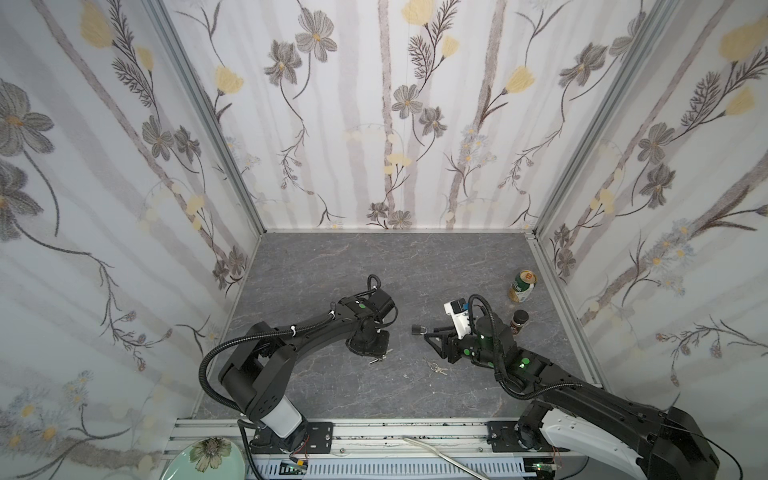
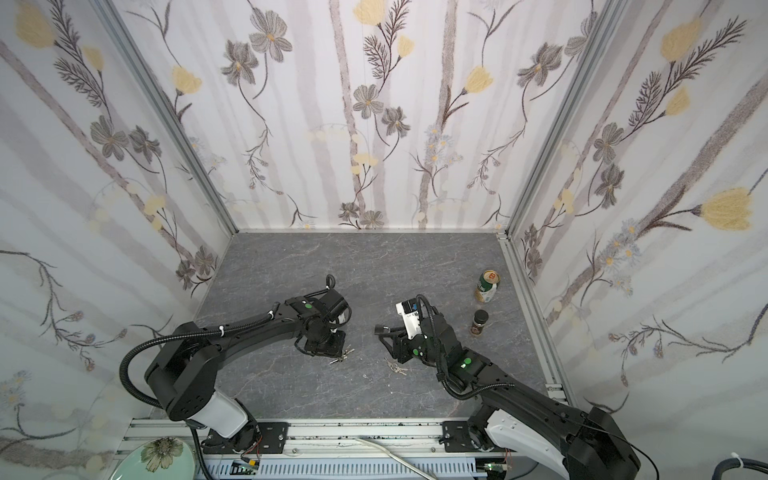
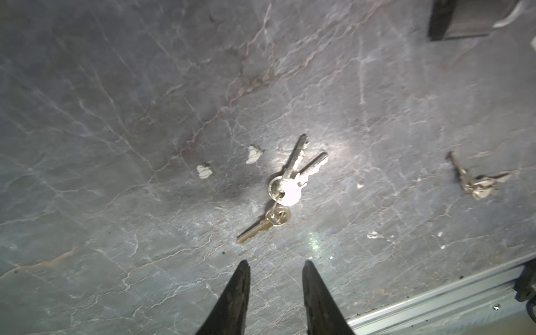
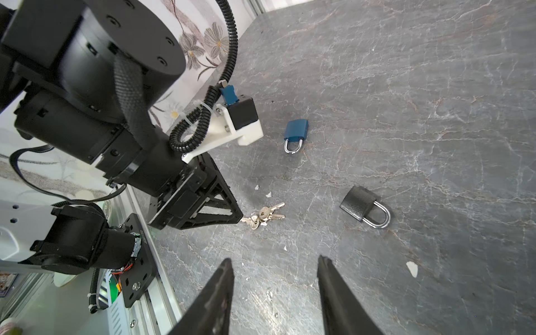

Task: Unlock with the key
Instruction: 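Lower the left gripper onto the silver key bunch and close on its ring, then lift the keys with the left gripper toward the right gripper while the right gripper approaches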

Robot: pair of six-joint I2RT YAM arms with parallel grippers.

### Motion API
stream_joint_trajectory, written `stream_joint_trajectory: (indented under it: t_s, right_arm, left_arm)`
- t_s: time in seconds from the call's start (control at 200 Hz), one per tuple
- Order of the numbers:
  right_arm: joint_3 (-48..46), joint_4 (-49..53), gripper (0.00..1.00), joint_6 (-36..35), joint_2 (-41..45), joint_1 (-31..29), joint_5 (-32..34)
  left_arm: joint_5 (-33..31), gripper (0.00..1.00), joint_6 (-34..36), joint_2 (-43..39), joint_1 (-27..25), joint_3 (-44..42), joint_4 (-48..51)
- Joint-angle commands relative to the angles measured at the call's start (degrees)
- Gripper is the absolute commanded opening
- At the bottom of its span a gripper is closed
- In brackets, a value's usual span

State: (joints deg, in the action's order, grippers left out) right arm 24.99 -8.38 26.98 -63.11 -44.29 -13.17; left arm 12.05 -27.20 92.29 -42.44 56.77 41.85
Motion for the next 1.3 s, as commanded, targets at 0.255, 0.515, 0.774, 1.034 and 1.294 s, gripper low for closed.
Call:
stream_joint_trajectory:
  t_s: [0.255,0.515,0.774,1.034,1.294]
  right_arm:
    - [-1.9,-4.4,0.47,2.3,0.1,-0.1,-0.7]
    - [-3.1,-5.5,0.46,3.2,0.4,-0.1,-0.6]
    - [-3.7,-6.1,0.44,3.1,-0.7,-0.1,-0.5]
    - [-3.9,-8.2,0.49,-3.6,1.2,-0.4,-4.2]
    - [-5.0,-14.0,0.62,-16.5,8.1,-1.6,-10.3]
  left_arm:
    - [-0.3,0.22,-4.1,2.6,0.0,-2.1,-7.9]
    - [-0.9,0.08,-4.2,5.1,-0.1,-1.8,-8.5]
    - [-2.5,0.00,-1.3,2.4,-0.1,0.4,-4.1]
    - [-0.4,0.00,7.6,-4.2,-0.8,7.7,4.9]
    - [7.2,0.00,18.0,-10.3,-3.9,15.8,12.9]
